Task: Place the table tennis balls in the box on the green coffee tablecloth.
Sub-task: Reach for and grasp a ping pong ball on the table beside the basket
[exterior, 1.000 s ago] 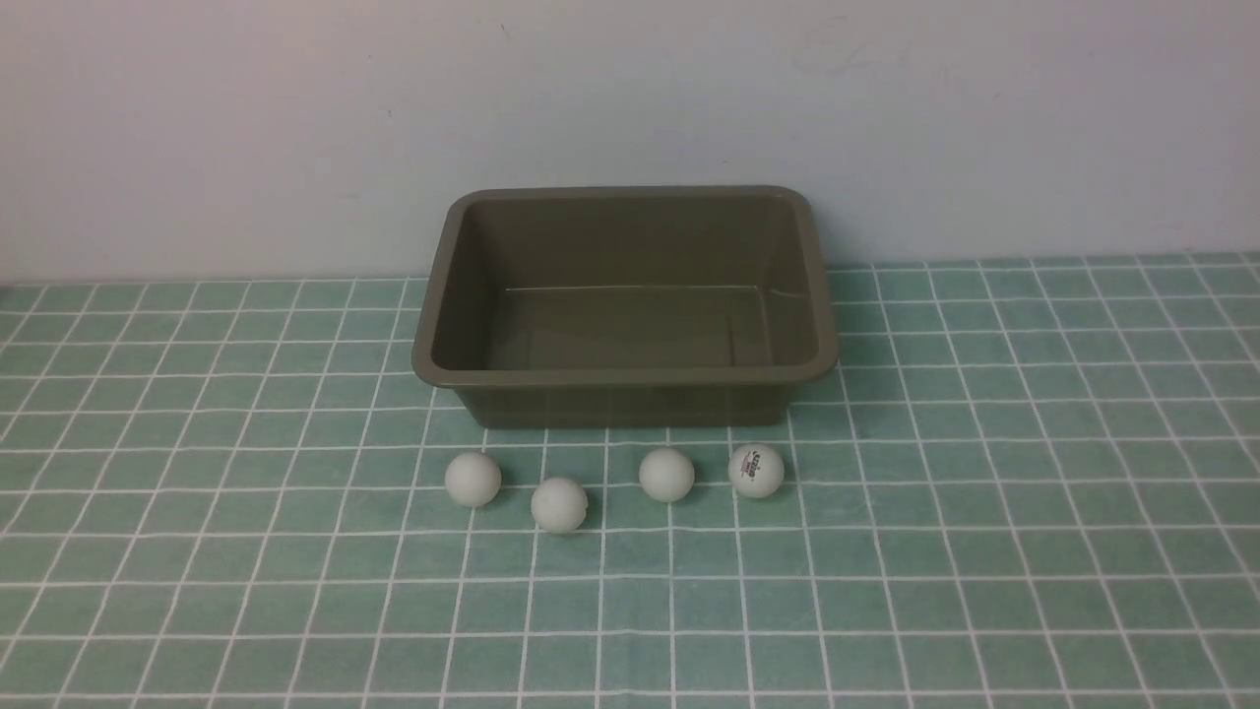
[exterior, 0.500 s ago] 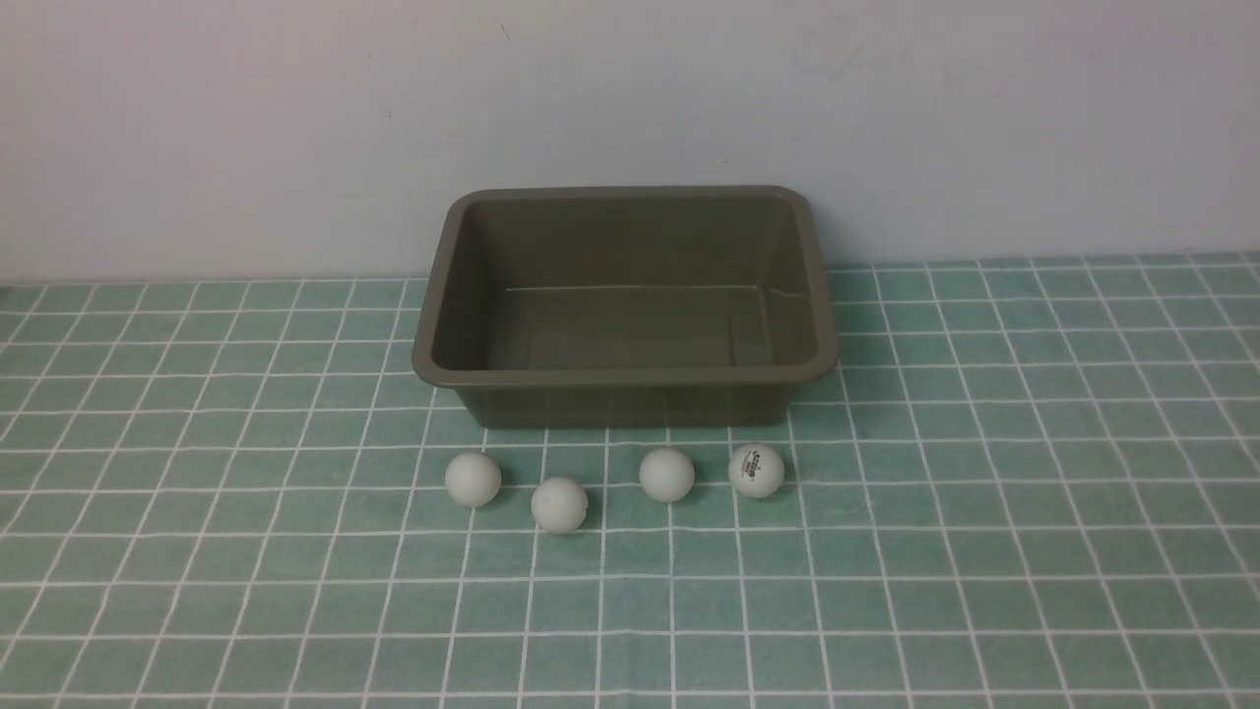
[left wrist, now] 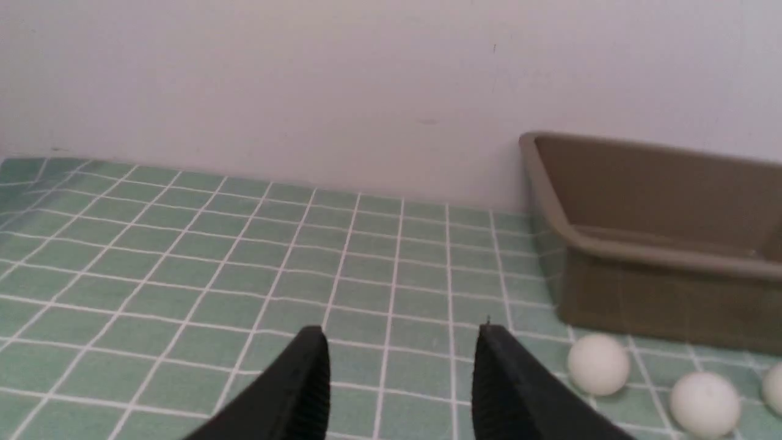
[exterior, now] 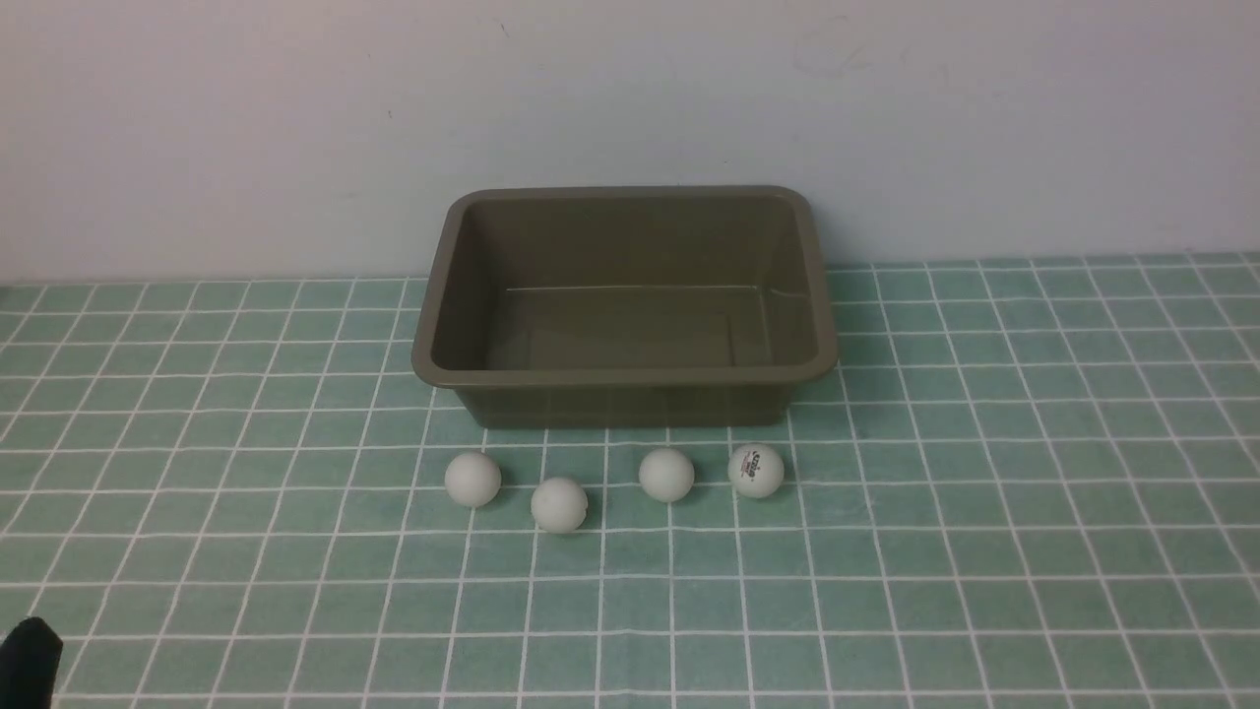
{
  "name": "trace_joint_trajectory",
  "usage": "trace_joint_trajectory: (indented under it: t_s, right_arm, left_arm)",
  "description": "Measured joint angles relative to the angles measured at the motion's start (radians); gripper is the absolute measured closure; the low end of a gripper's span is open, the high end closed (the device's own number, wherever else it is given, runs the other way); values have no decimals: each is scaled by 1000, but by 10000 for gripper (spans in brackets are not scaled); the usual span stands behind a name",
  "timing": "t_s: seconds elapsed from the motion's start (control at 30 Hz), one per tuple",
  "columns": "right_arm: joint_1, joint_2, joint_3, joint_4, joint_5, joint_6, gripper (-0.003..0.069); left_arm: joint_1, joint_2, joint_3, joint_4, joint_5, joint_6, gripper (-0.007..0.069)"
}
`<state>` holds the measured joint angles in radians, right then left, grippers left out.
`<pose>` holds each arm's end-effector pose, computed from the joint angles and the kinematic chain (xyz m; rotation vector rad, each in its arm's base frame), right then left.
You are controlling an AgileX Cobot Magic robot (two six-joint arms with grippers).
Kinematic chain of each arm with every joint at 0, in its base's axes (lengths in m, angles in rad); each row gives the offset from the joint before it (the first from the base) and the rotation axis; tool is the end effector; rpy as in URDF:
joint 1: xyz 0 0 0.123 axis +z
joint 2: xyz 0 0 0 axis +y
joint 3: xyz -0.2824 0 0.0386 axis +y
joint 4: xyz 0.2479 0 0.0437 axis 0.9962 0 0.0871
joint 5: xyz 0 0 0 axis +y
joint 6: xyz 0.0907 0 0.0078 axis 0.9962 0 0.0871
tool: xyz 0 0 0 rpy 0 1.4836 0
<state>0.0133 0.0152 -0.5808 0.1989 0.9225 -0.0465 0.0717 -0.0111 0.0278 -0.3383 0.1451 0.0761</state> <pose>-0.0093 0.0142 0.3124 -0.0553 1.8316 0.2066 0.0567 -0.0004 0.1919 -0.2335 1.6236 -0.1826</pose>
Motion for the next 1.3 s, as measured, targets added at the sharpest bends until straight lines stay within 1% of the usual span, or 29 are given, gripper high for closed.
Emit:
trace_joint_trajectory:
  t_s: [0.23,0.6,0.73,0.8,0.9,0.97,1.03,1.13,1.3]
  right_arm:
    - [0,0,0,0,47,0,323]
    - [0,0,0,3,71,0,323]
    - [0,0,0,14,72,0,323]
    - [0,0,0,26,72,0,323]
    - [0,0,0,38,72,0,323]
    - [0,0,0,41,72,0,323]
    - [0,0,0,43,72,0,323]
    - [0,0,0,51,72,0,323]
    - [0,0,0,87,72,-3,323]
  left_arm:
    - [0,0,0,-193,-15,0,325]
    - [0,0,0,-306,-35,0,325]
    - [0,0,-46,-314,92,7,325]
    - [0,0,-123,-314,200,41,325]
    - [0,8,-207,-329,302,93,325]
    - [0,53,-291,-338,399,149,325]
    - [0,112,-349,-337,464,204,325]
    - [0,208,-430,-328,535,306,325]
    - [0,379,-521,-321,562,434,325]
